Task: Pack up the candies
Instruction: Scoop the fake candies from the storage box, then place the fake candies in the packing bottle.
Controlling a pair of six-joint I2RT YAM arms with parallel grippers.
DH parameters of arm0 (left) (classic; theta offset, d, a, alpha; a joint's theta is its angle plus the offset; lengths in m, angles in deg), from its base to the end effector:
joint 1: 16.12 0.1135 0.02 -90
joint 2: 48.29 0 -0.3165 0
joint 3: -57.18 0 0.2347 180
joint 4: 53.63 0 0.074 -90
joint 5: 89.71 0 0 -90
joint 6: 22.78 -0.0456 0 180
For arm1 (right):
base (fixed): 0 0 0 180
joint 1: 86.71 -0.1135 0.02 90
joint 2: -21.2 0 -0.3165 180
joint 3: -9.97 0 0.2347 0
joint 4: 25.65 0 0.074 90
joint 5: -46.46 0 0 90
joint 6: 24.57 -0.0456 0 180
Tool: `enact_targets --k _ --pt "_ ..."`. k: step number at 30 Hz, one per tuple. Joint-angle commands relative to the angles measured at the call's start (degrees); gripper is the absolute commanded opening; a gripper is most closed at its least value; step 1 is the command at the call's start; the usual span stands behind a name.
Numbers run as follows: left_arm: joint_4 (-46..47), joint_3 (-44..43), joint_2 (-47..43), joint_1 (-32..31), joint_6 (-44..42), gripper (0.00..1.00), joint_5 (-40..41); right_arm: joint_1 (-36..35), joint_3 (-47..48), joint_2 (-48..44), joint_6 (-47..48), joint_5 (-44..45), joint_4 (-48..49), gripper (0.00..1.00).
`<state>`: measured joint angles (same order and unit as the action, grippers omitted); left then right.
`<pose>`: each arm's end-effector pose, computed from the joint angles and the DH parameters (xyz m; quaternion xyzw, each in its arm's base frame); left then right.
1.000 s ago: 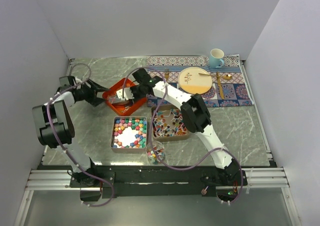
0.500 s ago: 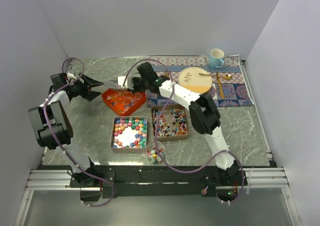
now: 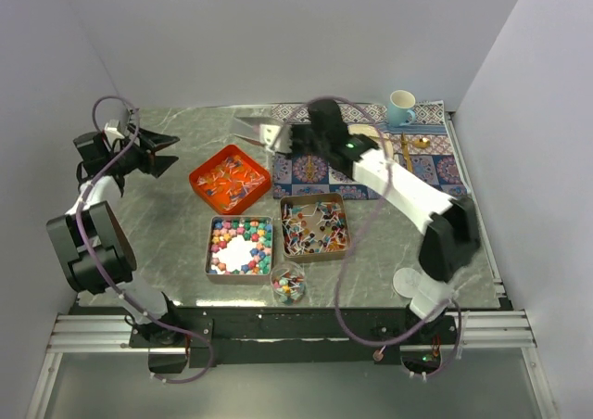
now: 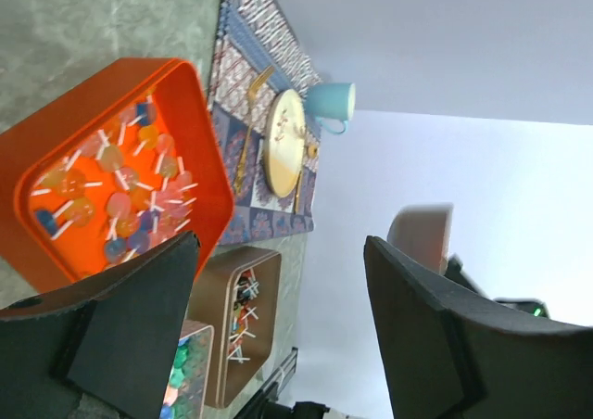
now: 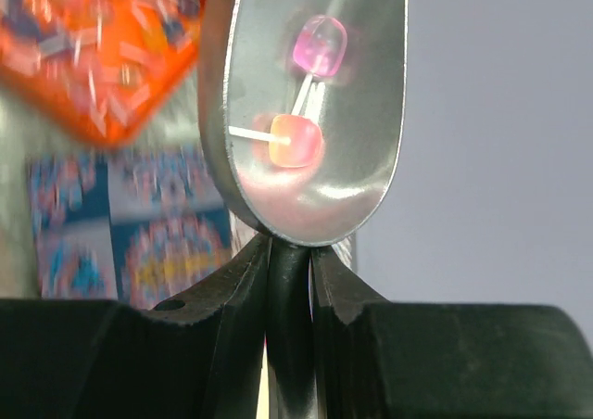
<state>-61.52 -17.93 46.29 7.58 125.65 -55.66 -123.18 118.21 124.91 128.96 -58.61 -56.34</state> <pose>0.3402 0.1081 0.3050 -0.3118 0.7290 -0.5195 0.3186 0.3427 0.2681 0.3875 -0.6892 0.4878 -0.0144 0.5357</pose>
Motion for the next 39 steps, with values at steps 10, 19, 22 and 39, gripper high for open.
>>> enact_targets --k 10,19,22,39 --pt "2.3 1.7 -11.3 1.1 0.7 0.79 -0.7 -6.4 -31.6 -41.5 21.5 5.4 -23.0 0.0" --pt "3.7 8.8 -19.9 1.3 0.8 0.79 1.4 -17.0 -34.5 -48.4 20.2 15.0 -33.1 0.0" --pt "4.5 11.4 -22.6 1.8 1.3 0.8 2.7 -19.9 -35.7 -49.3 21.3 16.7 -34.9 0.0" --pt "3.8 19.9 -33.6 3.7 0.8 0.82 4.6 -28.7 -29.5 -38.2 21.0 30.4 -41.0 0.0"
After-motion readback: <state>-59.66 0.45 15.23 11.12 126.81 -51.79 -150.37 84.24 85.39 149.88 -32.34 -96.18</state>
